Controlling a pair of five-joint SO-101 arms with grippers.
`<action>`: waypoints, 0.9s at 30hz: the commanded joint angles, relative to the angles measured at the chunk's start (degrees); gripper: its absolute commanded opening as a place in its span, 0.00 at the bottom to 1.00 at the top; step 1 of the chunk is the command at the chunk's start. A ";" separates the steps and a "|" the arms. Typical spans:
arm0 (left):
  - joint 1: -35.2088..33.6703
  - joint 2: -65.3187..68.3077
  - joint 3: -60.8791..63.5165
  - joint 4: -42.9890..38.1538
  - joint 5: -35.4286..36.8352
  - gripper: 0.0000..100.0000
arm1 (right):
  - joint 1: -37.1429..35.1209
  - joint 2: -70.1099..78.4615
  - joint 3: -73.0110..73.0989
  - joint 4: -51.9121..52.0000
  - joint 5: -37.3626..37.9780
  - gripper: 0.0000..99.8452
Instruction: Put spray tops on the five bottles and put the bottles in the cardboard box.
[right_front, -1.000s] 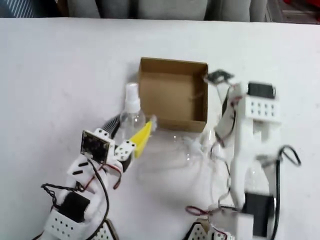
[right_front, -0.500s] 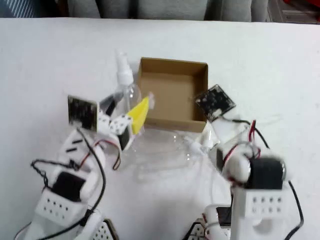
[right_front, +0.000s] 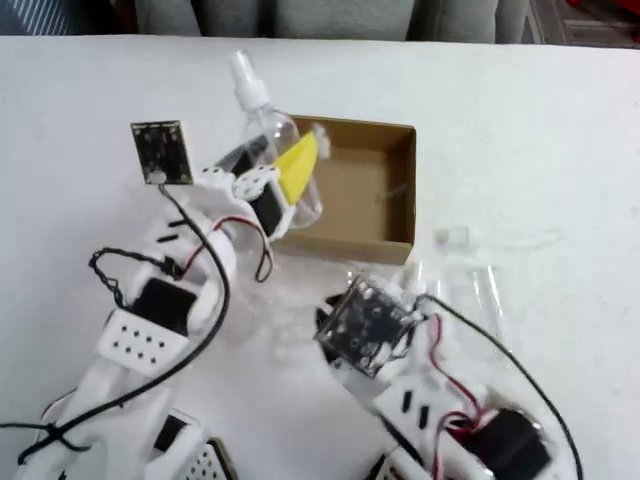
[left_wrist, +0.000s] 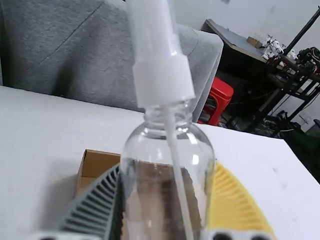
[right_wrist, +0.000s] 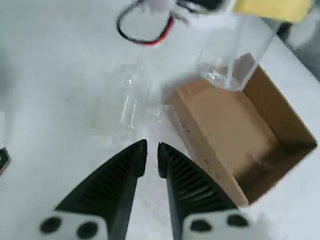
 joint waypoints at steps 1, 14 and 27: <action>1.80 0.22 -3.52 -2.11 0.70 0.02 | -1.19 -1.19 7.82 -14.02 -0.88 0.02; 6.64 -5.14 -0.97 5.54 -5.01 0.02 | 3.03 -14.20 24.00 -26.68 -1.05 0.02; 13.14 -13.05 -0.18 13.80 -6.68 0.02 | 9.89 -22.46 26.81 -21.85 -0.88 0.02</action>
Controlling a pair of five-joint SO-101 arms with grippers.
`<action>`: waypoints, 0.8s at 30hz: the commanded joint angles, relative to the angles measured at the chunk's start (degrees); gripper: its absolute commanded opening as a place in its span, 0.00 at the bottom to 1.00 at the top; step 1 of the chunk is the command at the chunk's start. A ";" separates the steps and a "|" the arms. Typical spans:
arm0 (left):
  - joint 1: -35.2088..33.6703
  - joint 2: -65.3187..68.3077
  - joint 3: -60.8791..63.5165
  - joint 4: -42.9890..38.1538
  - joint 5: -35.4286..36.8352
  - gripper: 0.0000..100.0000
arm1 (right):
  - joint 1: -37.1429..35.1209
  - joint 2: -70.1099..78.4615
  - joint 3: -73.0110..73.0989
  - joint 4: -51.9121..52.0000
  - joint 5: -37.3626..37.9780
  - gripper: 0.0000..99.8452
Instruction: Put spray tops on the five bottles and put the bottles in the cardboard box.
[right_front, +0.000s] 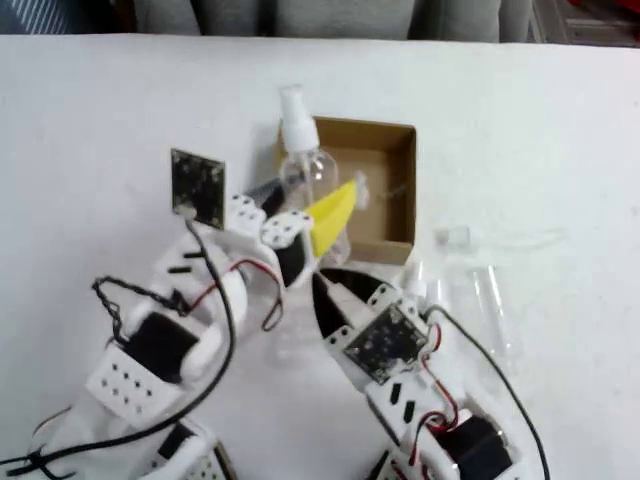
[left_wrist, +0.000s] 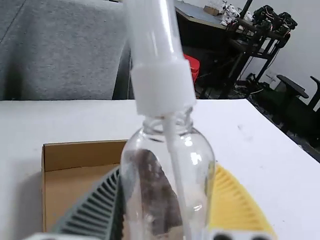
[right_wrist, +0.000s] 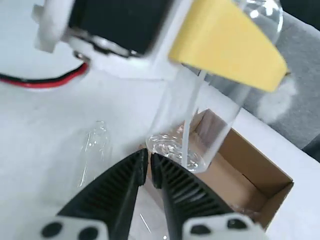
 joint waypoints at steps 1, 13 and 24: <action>1.45 -2.15 0.44 0.97 -0.62 0.02 | 1.80 -0.31 -2.02 1.89 -0.18 0.02; -0.48 -2.33 9.67 -13.36 -0.70 0.02 | -2.59 -0.22 -8.62 13.05 -0.18 0.02; 0.75 -2.33 10.02 -13.01 -0.70 0.02 | -2.51 -0.13 -8.53 11.82 -0.18 0.02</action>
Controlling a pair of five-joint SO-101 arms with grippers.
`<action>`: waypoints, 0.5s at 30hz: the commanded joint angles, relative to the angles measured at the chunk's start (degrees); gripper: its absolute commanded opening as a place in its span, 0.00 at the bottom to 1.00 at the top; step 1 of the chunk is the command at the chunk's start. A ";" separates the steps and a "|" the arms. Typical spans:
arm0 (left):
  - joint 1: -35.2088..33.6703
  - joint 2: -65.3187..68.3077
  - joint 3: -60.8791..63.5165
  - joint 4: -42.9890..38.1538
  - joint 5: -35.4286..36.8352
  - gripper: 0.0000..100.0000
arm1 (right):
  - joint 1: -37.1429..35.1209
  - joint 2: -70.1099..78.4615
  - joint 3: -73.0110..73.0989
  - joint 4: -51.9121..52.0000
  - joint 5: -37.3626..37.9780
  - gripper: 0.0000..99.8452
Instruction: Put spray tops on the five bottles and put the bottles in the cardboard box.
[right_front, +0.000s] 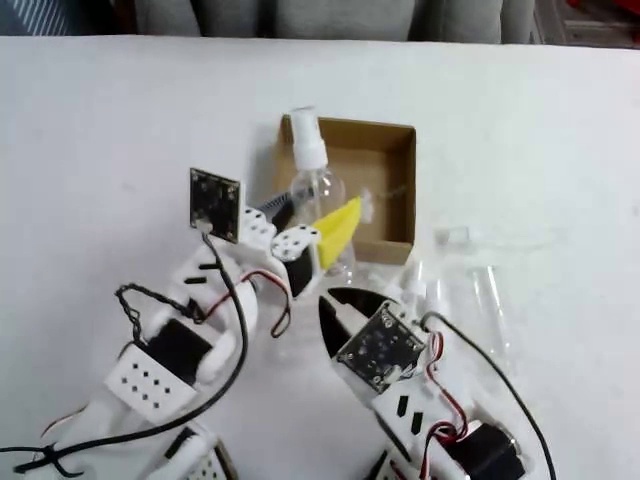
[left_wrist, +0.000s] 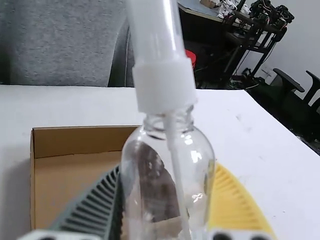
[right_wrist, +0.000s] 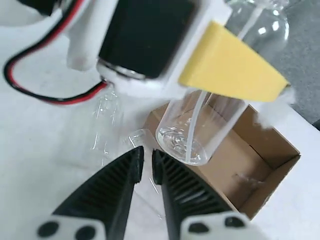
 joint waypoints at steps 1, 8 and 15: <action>0.66 -2.07 -0.53 -1.23 -0.70 0.02 | -0.13 0.04 -2.73 -0.84 -0.18 0.02; 6.29 -4.70 -0.53 7.56 -8.26 0.02 | -0.04 0.04 2.90 -7.16 -0.18 0.02; 6.46 -14.73 1.49 12.31 -8.44 0.02 | 5.23 0.04 2.99 -7.60 -0.18 0.02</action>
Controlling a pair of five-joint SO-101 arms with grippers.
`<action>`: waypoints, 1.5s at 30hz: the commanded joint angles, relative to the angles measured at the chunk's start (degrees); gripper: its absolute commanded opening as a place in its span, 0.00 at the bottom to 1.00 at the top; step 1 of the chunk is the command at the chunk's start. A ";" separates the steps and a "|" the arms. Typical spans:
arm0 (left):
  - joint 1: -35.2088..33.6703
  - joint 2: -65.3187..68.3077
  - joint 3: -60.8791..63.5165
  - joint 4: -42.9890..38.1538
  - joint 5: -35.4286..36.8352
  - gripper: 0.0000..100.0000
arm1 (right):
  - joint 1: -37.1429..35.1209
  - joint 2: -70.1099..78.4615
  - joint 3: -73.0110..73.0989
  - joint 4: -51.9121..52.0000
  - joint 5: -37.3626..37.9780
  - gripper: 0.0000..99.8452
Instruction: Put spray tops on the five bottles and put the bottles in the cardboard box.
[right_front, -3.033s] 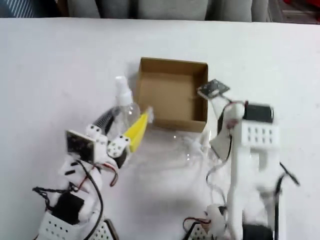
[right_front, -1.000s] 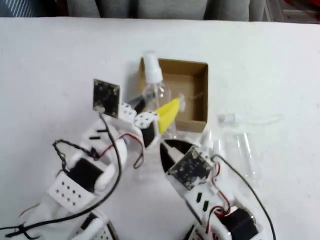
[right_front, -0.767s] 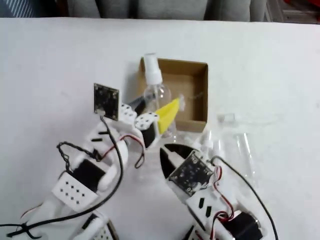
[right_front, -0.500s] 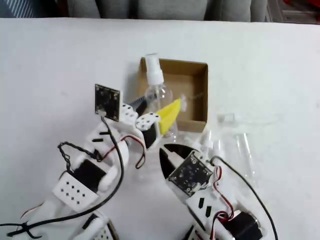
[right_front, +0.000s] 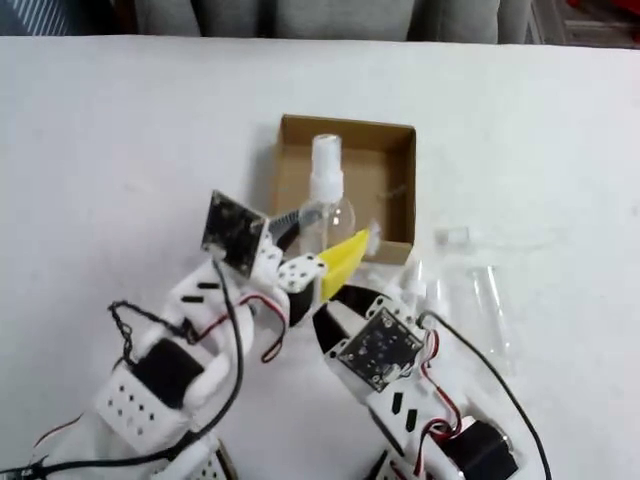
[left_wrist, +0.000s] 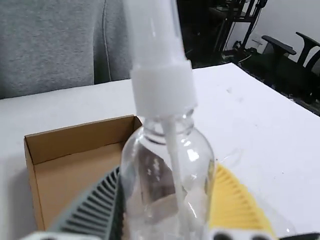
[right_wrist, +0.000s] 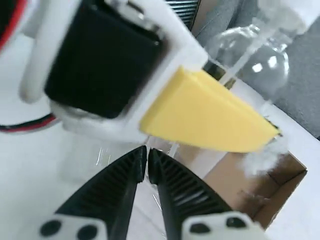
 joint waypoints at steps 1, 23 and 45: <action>1.63 -6.20 1.32 1.76 -0.44 0.02 | 4.35 0.04 -0.18 -1.63 0.00 0.02; 1.54 -10.07 2.81 5.10 -0.88 0.02 | 10.77 0.04 1.23 -5.05 0.00 0.02; -18.07 39.34 -11.78 -34.55 -0.97 0.02 | 28.88 0.04 14.95 0.66 0.53 0.02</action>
